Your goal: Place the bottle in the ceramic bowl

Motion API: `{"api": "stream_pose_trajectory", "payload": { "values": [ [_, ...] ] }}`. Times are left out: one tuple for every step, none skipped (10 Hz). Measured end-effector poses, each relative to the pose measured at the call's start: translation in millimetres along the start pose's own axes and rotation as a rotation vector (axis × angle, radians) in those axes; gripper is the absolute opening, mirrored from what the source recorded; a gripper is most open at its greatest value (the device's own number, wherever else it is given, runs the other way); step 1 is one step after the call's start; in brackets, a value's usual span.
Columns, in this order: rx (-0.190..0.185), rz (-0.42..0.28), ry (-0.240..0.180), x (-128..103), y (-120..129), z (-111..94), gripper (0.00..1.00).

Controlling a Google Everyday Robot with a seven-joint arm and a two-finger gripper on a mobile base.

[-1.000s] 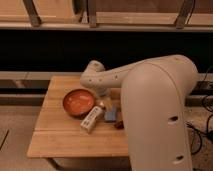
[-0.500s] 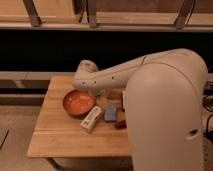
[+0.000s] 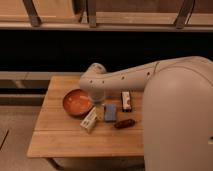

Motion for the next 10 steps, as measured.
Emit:
{"api": "stream_pose_trajectory", "payload": {
  "values": [
    [0.003,-0.005,-0.002,-3.0,-0.9,-0.3,0.8],
    [0.003,-0.007,0.001,-3.1,-1.6,0.6,0.8],
    [-0.008,-0.003,0.016,1.7,-1.6,7.2,0.8],
    [-0.019,0.002,0.021,6.2,-2.0,16.3,0.8],
    [-0.034,0.008,0.037,16.1,-2.2,25.3,0.8],
    [-0.042,0.009,0.051,22.3,-3.3,29.4,0.8],
    [-0.053,0.01,0.068,30.5,-4.6,33.6,0.8],
    [-0.06,0.012,0.076,36.5,-6.1,37.4,0.8],
    [-0.067,0.008,0.073,38.8,-7.8,42.2,0.8],
    [-0.073,0.003,0.064,38.2,-9.0,47.3,0.8]
  ]
}}
